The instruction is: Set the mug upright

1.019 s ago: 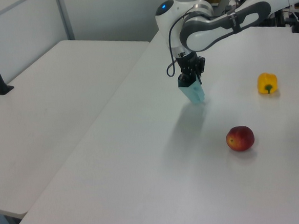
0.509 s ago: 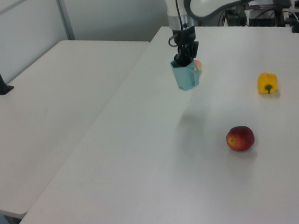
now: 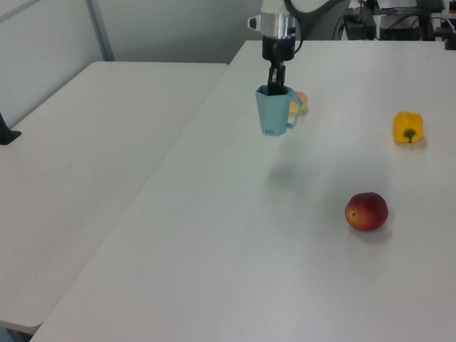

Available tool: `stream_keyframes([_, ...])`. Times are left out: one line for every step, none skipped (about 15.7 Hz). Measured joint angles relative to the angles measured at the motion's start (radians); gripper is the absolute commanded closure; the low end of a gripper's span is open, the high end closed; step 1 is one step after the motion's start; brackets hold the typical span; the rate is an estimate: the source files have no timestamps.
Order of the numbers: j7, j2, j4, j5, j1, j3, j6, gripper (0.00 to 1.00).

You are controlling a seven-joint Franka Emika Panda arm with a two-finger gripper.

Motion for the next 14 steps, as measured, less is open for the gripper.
stream_keyframes([-0.019,0.001,-0.021,-0.003,0.002,0.002,0.017,1.00])
stream_keyframes([-0.034,0.002,-0.044,-0.013,0.003,0.003,0.034,1.00])
stream_keyframes([-0.051,0.004,-0.065,-0.027,0.004,0.005,0.050,1.00])
stream_keyframes([-0.074,0.005,-0.085,-0.039,0.004,0.005,0.062,1.00])
stream_keyframes([-0.101,0.006,-0.104,-0.047,0.003,0.005,0.069,1.00])
stream_keyframes([-0.131,0.007,-0.122,-0.058,0.003,0.005,0.071,1.00])
stream_keyframes([-0.152,0.007,-0.135,-0.074,0.002,0.005,0.073,1.00])
stream_keyframes([-0.165,0.007,-0.149,-0.094,0.002,0.005,0.079,1.00])
stream_keyframes([-0.173,0.007,-0.162,-0.108,0.002,0.005,0.096,1.00])
stream_keyframes([-0.177,0.007,-0.175,-0.116,0.002,0.005,0.123,1.00])
stream_keyframes([-0.178,0.007,-0.185,-0.118,0.002,0.005,0.142,0.98])
stream_keyframes([-0.180,0.007,-0.194,-0.119,0.002,0.005,0.155,0.93])
stream_keyframes([-0.182,0.007,-0.201,-0.119,0.002,0.005,0.159,0.85])
stream_keyframes([-0.185,0.007,-0.205,-0.119,0.002,0.005,0.161,0.73])
